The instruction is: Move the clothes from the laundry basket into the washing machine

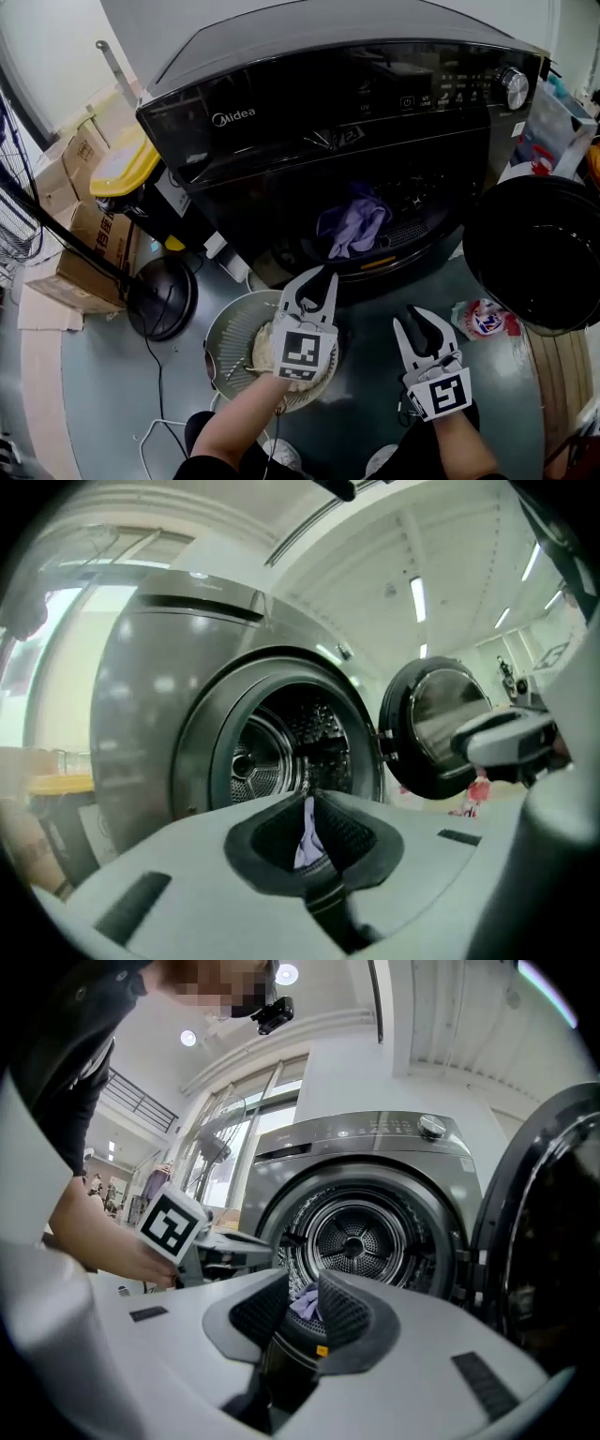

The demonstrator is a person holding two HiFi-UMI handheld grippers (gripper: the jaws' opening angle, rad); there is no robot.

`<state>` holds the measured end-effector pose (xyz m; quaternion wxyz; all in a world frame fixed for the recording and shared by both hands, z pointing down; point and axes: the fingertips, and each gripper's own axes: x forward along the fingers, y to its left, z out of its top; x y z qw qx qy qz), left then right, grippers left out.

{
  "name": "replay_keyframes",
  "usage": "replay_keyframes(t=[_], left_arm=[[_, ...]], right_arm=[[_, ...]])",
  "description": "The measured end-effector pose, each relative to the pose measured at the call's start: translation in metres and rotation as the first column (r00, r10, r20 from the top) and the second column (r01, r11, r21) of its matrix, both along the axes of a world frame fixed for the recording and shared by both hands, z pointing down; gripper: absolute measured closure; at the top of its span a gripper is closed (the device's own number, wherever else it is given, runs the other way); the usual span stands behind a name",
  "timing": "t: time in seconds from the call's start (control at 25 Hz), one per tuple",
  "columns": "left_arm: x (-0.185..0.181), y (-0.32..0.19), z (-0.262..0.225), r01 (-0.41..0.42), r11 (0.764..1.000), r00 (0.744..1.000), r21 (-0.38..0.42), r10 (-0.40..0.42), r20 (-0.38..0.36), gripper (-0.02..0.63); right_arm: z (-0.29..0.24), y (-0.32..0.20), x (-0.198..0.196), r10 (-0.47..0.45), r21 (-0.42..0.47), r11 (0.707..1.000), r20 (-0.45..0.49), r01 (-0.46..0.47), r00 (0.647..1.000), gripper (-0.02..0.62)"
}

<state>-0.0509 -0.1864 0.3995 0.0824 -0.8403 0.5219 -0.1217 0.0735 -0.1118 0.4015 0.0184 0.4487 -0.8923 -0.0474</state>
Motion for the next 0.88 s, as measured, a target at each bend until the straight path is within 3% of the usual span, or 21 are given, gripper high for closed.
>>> replay_keyframes(t=[0.08, 0.24, 0.48, 0.72, 0.88], left_arm=[[-0.017, 0.010, 0.017, 0.017, 0.999, 0.999, -0.044, -0.016, 0.029, 0.598], [-0.050, 0.031, 0.045, 0.071, 0.987, 0.997, -0.141, -0.072, -0.005, 0.600], [-0.095, 0.059, 0.076, 0.157, 0.962, 0.985, -0.222, -0.168, -0.032, 0.600], [-0.135, 0.081, 0.114, 0.194, 0.936, 0.981, -0.295, -0.190, 0.042, 0.600], [-0.149, 0.089, 0.151, 0.191, 0.905, 0.980, -0.381, -0.153, 0.129, 0.600]], right_arm=[[-0.006, -0.003, -0.005, -0.010, 0.016, 1.000, -0.001, 0.010, 1.000, 0.510], [-0.012, -0.004, -0.028, -0.045, 0.013, 0.999, 0.004, 0.045, 0.999, 0.514], [-0.013, -0.006, -0.083, -0.137, 0.014, 0.990, 0.016, 0.137, 0.990, 0.547], [-0.001, -0.001, -0.137, -0.231, -0.010, 0.973, 0.026, 0.232, 0.973, 0.551], [0.004, 0.004, -0.159, -0.257, -0.021, 0.966, 0.024, 0.258, 0.966, 0.551]])
